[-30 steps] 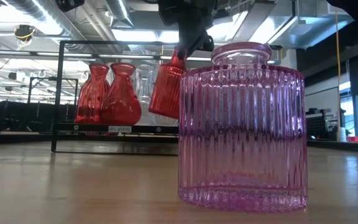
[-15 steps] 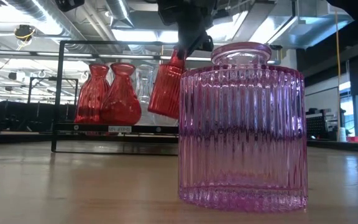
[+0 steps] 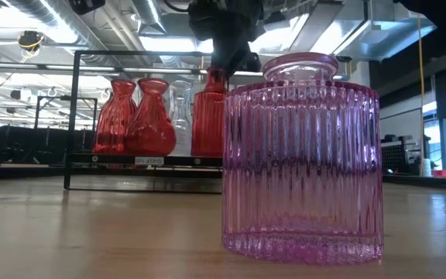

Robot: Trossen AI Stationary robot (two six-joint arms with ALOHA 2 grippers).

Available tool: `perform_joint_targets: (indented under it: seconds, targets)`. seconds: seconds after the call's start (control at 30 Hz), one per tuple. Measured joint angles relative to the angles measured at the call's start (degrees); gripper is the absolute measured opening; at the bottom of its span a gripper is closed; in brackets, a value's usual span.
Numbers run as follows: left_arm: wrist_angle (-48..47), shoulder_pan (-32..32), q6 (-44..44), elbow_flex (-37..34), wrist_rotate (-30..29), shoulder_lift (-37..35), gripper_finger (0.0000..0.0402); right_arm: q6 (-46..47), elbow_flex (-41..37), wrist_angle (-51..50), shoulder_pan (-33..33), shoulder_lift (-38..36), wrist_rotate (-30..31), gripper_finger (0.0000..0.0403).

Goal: Sort vases onto shelf
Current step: Put the red vase on the shelf, then put the purple vase on the shelf

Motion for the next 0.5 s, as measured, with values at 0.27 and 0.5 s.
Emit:
perform_joint_targets:
  seconds: [0.27, 0.5]
  targets:
    - [0.0, 0.0, 0.1, 0.0, 0.0, 0.0, 0.0247, 0.5, 0.0, 3.7, 0.0, 0.0, -1.8, 0.0074]
    - [-0.4, 0.0, 0.2, 0.0, 0.0, 0.0, 0.0247, 1.4, 0.0, 4.3, 0.0, 0.0, -1.9, 0.0075]
